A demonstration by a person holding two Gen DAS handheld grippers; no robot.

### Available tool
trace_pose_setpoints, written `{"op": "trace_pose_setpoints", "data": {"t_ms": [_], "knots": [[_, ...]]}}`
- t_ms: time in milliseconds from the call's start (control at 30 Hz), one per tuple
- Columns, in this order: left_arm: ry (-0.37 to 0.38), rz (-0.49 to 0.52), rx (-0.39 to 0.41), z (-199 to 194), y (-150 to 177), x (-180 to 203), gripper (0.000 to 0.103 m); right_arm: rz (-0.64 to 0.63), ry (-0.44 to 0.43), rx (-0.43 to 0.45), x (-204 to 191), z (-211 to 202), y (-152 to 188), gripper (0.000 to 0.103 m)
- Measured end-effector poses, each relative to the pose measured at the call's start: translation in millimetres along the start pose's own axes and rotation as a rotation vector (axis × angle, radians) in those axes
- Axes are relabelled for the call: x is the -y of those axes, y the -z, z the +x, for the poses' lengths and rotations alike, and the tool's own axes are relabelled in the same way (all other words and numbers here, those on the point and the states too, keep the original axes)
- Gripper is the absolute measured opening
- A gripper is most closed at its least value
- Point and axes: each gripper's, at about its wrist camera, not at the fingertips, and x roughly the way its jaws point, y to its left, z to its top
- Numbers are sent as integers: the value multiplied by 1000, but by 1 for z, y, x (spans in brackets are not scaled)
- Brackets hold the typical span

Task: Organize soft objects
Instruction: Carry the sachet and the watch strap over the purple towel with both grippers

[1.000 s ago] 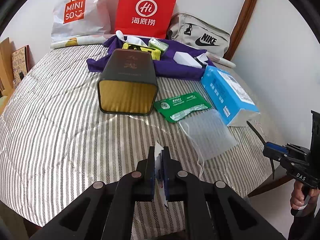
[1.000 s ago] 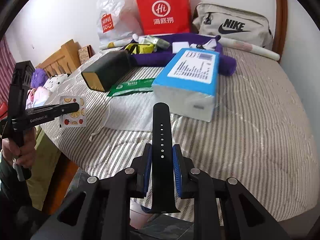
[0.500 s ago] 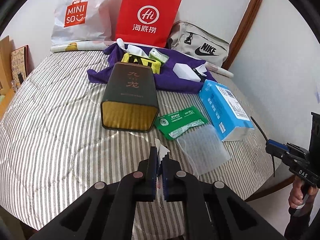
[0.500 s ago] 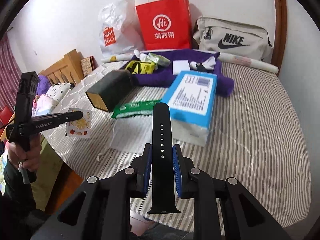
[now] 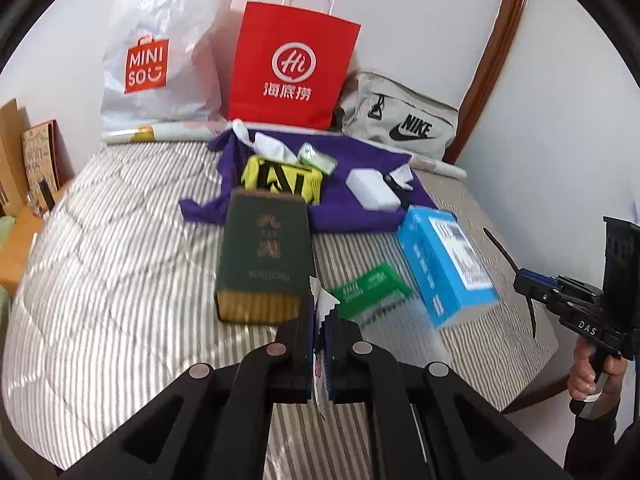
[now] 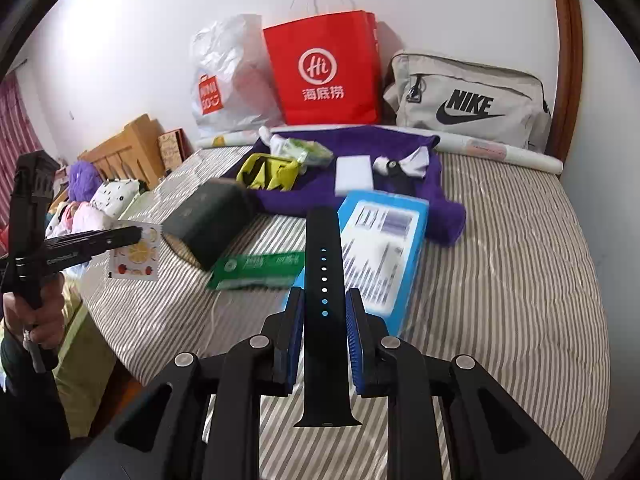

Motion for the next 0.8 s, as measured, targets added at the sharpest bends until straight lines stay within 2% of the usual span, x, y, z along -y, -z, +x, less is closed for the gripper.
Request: {"op": "trace_pose_setpoints", "data": {"t_ms": [467,800], "knots": [[-48,5,22,22,-66,-1,5,25,-9,11,31,42,-74,20],[-51,-60,33,46,-103,-16,5,6,3,23,48,76,-121,21]]}}
